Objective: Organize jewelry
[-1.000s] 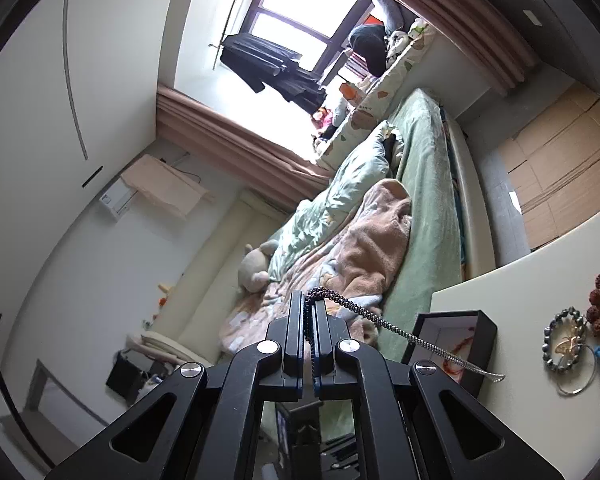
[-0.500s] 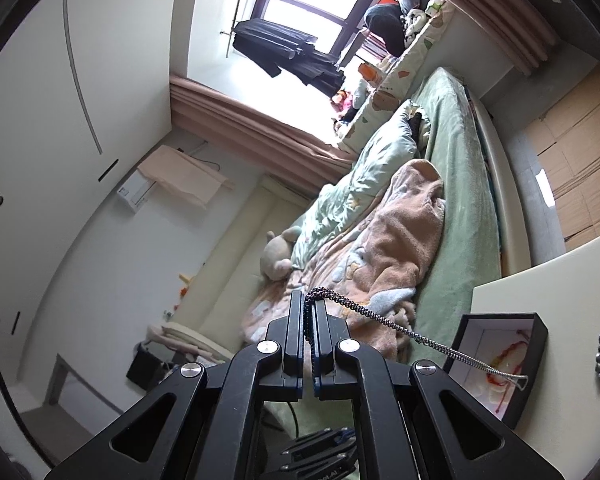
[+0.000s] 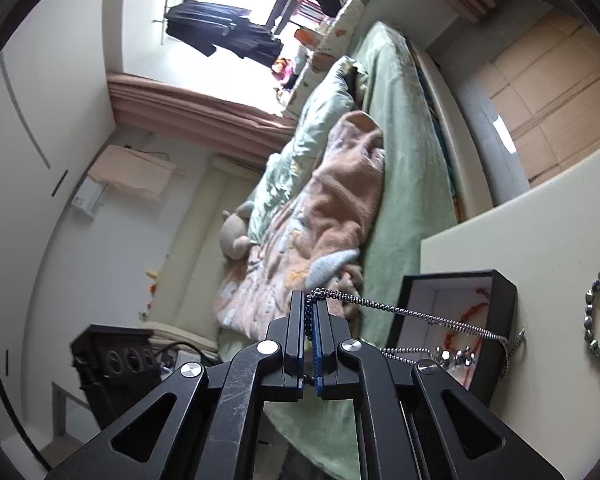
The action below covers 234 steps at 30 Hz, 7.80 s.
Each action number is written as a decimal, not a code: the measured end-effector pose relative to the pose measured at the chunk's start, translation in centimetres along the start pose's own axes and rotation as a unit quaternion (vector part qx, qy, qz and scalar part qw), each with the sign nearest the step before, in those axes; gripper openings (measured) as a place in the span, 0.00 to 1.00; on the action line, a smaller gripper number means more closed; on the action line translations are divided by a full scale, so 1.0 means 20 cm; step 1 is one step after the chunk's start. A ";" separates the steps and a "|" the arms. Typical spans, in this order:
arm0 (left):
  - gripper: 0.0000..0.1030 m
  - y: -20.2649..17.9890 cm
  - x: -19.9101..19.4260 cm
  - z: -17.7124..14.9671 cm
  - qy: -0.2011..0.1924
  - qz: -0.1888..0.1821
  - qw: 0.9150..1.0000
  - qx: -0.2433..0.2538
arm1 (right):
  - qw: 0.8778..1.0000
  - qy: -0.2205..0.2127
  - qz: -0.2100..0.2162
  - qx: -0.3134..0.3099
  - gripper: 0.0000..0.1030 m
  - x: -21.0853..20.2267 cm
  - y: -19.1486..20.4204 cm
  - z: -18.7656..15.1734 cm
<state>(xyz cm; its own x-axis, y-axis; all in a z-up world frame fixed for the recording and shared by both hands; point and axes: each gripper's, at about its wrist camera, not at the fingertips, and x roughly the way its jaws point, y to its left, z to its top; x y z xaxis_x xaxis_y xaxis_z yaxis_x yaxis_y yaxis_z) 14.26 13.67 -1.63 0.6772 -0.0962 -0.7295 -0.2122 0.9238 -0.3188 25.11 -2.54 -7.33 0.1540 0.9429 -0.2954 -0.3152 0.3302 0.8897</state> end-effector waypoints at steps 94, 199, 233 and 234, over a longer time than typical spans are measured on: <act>0.70 0.45 0.03 -0.08 -0.050 -0.061 0.972 -0.221 | 0.979 -0.039 -0.158 -0.121 0.13 0.04 0.18 -0.15; 0.02 -0.65 0.75 -0.47 0.111 0.015 0.986 0.122 | 0.925 -0.044 -0.377 -0.015 0.21 -1.01 -0.46 -0.03; 0.02 0.01 0.34 -0.12 0.018 -0.003 0.997 -0.078 | 0.977 -0.058 -0.193 -0.066 0.21 -0.46 -0.11 -0.06; 0.02 0.04 0.35 -0.11 0.022 -0.003 0.996 -0.088 | 0.978 -0.055 -0.192 -0.067 0.21 -0.43 -0.11 -0.06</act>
<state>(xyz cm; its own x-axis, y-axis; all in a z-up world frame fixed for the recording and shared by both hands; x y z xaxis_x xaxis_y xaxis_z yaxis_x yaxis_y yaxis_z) 17.22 12.84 -8.35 0.6476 -0.1207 -0.7524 -0.3310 0.8448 -0.4204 23.36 -11.40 -7.11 0.3816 0.7408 -0.5528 -0.3340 0.6682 0.6649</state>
